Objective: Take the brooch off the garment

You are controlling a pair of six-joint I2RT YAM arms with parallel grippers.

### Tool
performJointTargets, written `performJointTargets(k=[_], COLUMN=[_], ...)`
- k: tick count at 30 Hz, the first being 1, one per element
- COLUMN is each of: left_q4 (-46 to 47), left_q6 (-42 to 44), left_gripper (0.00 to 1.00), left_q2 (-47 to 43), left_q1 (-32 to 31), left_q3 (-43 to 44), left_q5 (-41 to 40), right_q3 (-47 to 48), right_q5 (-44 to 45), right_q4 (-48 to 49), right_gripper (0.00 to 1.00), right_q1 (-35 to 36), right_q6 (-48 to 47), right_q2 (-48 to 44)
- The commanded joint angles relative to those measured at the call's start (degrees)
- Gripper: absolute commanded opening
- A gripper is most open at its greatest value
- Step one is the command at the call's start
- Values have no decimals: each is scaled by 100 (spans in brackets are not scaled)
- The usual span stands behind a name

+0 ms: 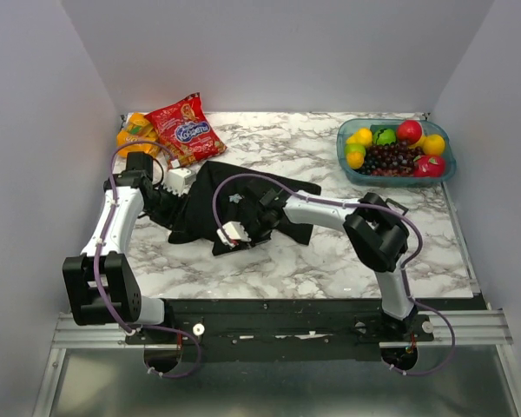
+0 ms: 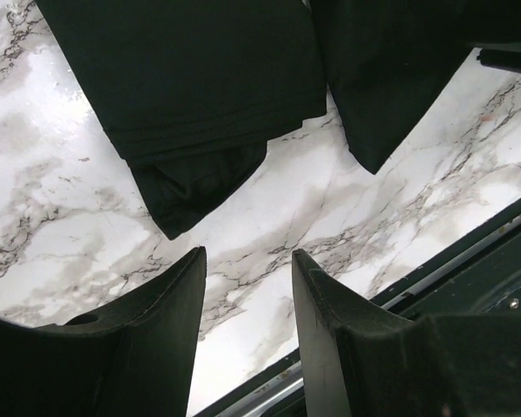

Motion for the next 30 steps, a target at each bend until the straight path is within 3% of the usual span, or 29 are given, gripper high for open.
performJointTargets(k=[1, 2, 7, 14, 17, 21, 30], left_q4=[-75, -23, 337, 672, 890, 1392, 1305], left_q6=[-87, -87, -253, 9, 177, -60, 63], left_gripper=[52, 51, 50, 47, 46, 43, 43], left_q2=[-80, -62, 157, 368, 325, 569, 984], left_q1=[25, 25, -1, -422, -931, -1678, -2496], left_q3=[-78, -113, -122, 63, -42, -148, -306], left_q5=[-34, -7, 299, 713, 688, -250, -709], right_q3=[354, 416, 241, -480, -577, -331, -67], right_q5=[409, 497, 613, 392, 454, 436, 639], right_q4=[-143, -125, -125, -705, -819, -828, -574], right_gripper=[11, 1, 0, 0, 0, 0, 0], right_q1=[74, 74, -329, -971, -1279, -1691, -1912], right_q6=[169, 276, 1277, 1297, 1516, 2034, 2369], right_q2=[313, 244, -826, -2621, -2675, -2350, -2103])
